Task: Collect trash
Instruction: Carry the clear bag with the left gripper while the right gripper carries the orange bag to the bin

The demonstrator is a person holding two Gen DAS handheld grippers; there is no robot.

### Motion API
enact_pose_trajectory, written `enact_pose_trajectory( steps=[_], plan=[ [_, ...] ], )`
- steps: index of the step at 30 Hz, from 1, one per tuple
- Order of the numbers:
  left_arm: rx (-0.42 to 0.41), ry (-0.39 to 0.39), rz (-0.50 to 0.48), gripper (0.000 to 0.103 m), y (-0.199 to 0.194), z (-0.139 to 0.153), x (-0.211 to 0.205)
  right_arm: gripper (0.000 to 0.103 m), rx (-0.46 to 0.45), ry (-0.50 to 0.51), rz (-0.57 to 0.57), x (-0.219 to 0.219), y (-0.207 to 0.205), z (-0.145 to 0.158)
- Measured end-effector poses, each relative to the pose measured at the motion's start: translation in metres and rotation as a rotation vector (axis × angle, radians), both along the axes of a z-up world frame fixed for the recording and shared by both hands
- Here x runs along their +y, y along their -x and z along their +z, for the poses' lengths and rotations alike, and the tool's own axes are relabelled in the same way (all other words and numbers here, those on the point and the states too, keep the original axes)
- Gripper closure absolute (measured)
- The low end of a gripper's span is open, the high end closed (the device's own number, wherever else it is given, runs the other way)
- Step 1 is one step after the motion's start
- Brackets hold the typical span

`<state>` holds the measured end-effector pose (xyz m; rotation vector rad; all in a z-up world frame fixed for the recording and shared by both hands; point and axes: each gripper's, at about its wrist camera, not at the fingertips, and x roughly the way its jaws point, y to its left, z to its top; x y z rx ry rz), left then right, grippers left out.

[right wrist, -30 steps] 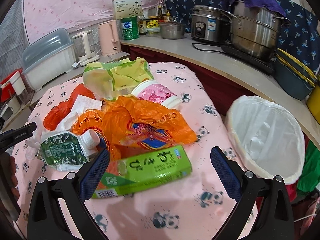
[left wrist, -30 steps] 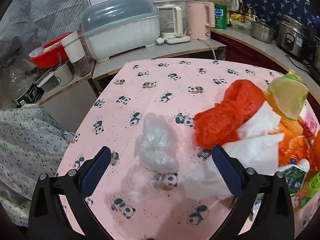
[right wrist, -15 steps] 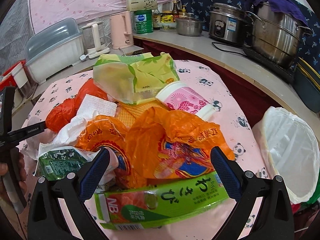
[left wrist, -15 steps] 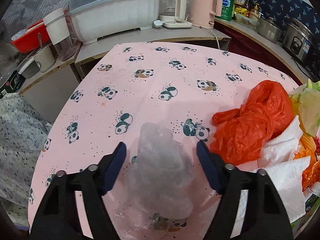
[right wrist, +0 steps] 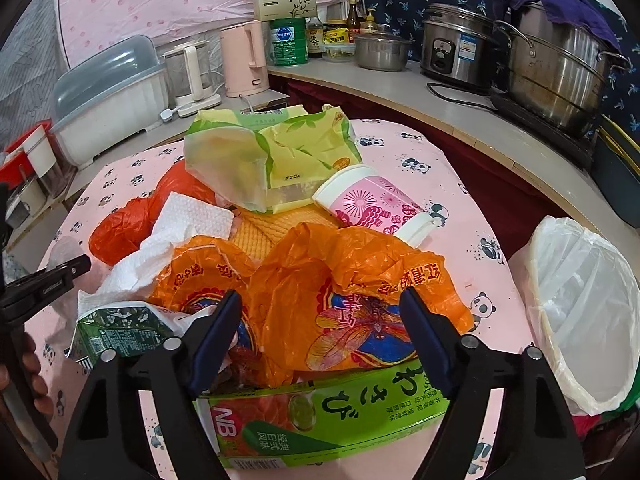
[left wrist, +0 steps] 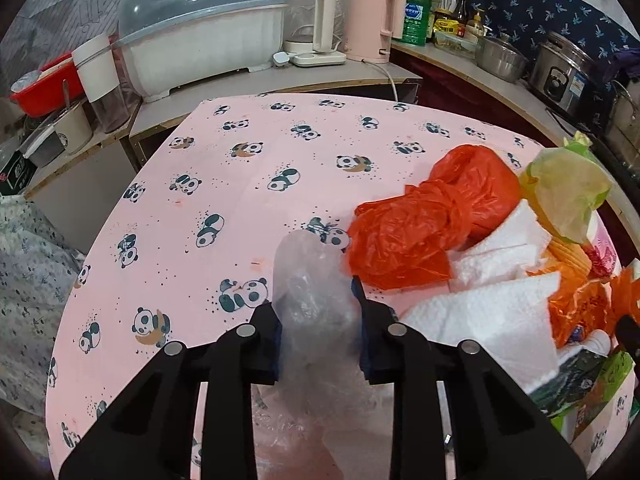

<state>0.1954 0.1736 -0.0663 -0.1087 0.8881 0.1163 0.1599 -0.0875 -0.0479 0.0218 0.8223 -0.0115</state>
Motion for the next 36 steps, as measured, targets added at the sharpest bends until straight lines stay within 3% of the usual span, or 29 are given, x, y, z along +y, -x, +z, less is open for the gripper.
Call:
enact_pose_trajectory(
  steps=[5, 10, 24, 36],
  plan=[
    [-0.022, 0.020, -0.055, 0.077, 0.017, 0.014, -0.026, 0.045, 0.011, -0.003, -0.002, -0.005, -0.006, -0.004],
    [-0.051, 0.001, -0.105, 0.077, 0.036, 0.028, -0.056, 0.091, 0.044, -0.039, 0.009, -0.011, -0.007, -0.009],
    [-0.093, 0.046, -0.238, 0.078, 0.089, 0.061, -0.123, 0.097, -0.099, -0.044, -0.052, -0.053, 0.044, 0.042],
    [-0.134, 0.101, -0.381, 0.078, 0.109, 0.091, -0.186, 0.097, -0.182, -0.088, -0.179, -0.120, 0.090, 0.073]
  ],
)
